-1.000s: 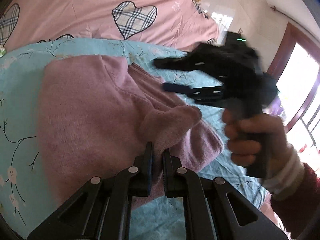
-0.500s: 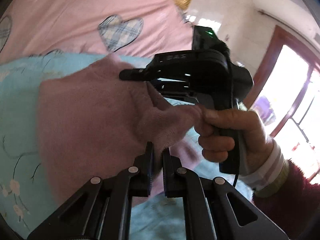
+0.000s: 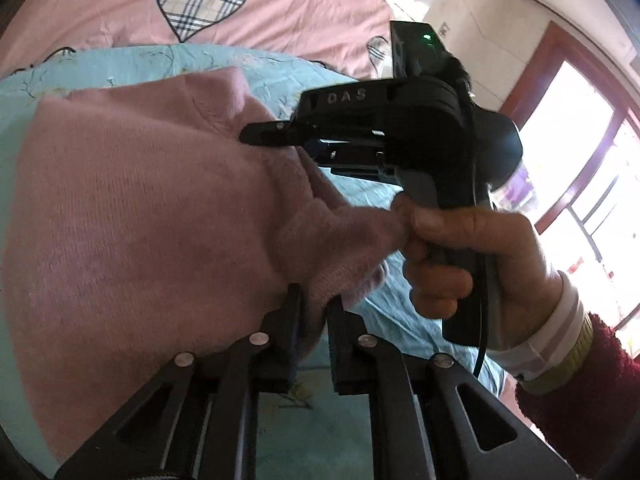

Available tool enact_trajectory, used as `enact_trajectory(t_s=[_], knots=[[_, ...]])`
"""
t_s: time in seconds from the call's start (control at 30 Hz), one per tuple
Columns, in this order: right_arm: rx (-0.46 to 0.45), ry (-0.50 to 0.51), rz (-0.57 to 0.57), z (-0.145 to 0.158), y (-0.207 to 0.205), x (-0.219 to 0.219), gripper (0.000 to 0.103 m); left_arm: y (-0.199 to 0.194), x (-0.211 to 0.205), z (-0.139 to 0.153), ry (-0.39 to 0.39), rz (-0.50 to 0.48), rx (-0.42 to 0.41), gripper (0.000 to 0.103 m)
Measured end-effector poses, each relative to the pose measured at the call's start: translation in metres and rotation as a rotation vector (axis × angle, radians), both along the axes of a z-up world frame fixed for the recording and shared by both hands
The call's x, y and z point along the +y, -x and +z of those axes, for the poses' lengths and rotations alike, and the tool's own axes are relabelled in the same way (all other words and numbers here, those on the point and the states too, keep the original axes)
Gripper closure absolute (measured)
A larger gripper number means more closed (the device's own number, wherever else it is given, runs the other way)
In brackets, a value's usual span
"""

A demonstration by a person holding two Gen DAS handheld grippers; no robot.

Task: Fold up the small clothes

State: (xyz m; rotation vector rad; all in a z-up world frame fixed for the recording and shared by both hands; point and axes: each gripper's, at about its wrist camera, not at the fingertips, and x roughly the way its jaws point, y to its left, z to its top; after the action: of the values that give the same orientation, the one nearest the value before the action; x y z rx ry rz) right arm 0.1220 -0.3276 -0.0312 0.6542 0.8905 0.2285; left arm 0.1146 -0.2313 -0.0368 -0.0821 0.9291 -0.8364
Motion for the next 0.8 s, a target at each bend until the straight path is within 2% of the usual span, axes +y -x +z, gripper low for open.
enact_trajectory(t_s=[0.07,0.13,0.23,0.3,0.43,0.5,0.53,0.67,0.8], knots=[[0.023,-0.006,-0.026,0.000,0.005,-0.004,0.076,0.010,0.007,0.004,0.013,-0.031,0.002,0.075],[0.012,0.009,-0.050,0.009,0.013,-0.008,0.071,0.020,0.016,0.010,0.024,-0.037,-0.005,0.072],[-0.050,0.038,-0.083,0.029,0.035,-0.014,0.071,0.031,0.034,0.021,0.031,-0.022,-0.013,0.066],[-0.083,0.034,-0.087,0.039,0.047,-0.016,0.071,0.033,0.046,0.026,0.035,0.003,-0.010,0.053],[-0.102,0.018,-0.049,0.049,0.061,-0.008,0.071,0.027,0.077,0.038,0.053,0.085,-0.018,0.048],[-0.094,0.014,-0.017,0.047,0.061,0.000,0.071,0.016,0.091,0.044,0.049,0.143,-0.023,0.028],[-0.083,0.022,-0.011,0.045,0.061,0.003,0.071,0.007,0.101,0.045,0.045,0.190,-0.023,0.023],[-0.018,0.048,-0.001,0.029,0.053,0.014,0.071,-0.027,0.126,0.044,0.071,0.282,0.025,0.021],[0.003,0.051,0.008,0.020,0.042,0.019,0.071,-0.058,0.138,0.037,0.072,0.335,0.072,0.021]])
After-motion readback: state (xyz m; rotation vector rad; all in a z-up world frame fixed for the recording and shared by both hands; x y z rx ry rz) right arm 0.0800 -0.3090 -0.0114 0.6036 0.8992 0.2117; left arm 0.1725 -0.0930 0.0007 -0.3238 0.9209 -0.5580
